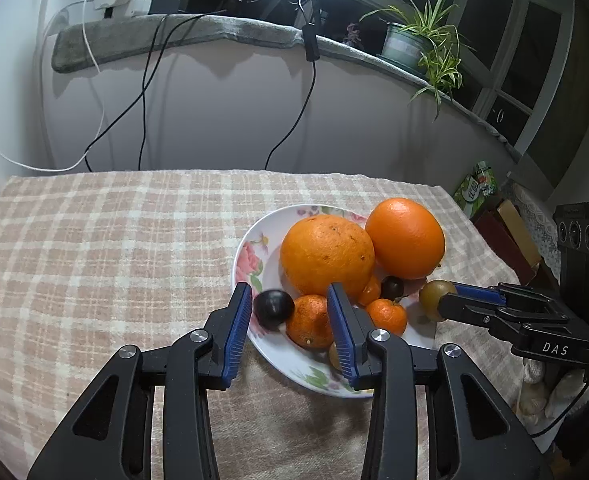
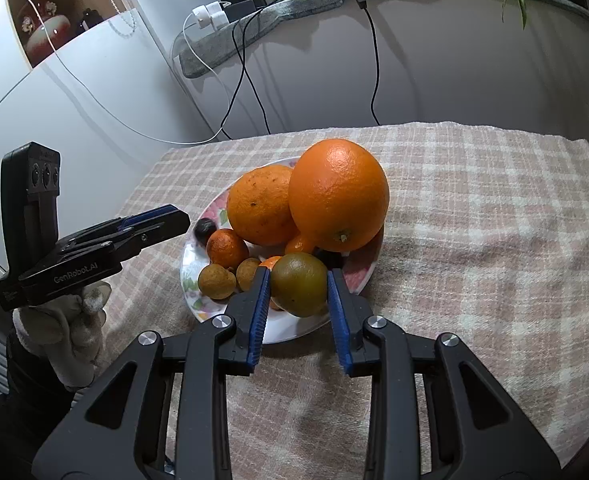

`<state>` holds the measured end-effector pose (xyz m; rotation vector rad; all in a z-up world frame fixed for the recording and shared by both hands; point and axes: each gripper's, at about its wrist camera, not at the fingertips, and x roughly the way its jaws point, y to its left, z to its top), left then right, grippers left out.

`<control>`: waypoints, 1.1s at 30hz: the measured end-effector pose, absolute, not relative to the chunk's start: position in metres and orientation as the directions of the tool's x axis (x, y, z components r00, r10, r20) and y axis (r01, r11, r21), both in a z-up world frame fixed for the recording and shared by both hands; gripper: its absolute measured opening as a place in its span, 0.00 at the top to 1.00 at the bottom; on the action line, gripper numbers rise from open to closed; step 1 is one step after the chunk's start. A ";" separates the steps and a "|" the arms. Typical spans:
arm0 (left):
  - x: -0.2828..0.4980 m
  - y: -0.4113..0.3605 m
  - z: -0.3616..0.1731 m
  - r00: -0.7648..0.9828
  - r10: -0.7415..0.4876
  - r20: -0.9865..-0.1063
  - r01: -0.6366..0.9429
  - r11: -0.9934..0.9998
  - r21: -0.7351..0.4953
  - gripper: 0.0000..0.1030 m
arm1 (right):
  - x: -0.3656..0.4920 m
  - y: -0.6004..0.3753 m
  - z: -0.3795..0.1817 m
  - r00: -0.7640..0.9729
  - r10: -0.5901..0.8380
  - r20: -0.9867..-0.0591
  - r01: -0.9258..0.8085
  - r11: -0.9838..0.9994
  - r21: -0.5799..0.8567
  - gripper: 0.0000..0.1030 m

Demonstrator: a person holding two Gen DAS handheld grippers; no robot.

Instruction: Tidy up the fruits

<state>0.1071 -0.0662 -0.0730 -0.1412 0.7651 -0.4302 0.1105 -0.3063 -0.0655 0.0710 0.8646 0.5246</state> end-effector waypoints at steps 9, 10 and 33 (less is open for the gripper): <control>0.104 -0.069 -0.071 0.648 -0.417 -0.637 0.329 0.908 -0.260 0.52 | 0.108 -0.307 -0.058 0.558 0.472 -0.683 -0.422 0.870 0.256 0.45; 0.103 -0.069 -0.070 0.650 -0.415 -0.637 0.329 0.909 -0.257 0.52 | 0.107 -0.308 -0.057 0.561 0.471 -0.680 -0.423 0.870 0.253 0.43; 0.092 -0.073 -0.059 0.689 -0.339 -0.641 0.286 0.939 -0.190 0.28 | 0.098 -0.310 -0.046 0.624 0.411 -0.665 -0.403 0.898 0.177 0.21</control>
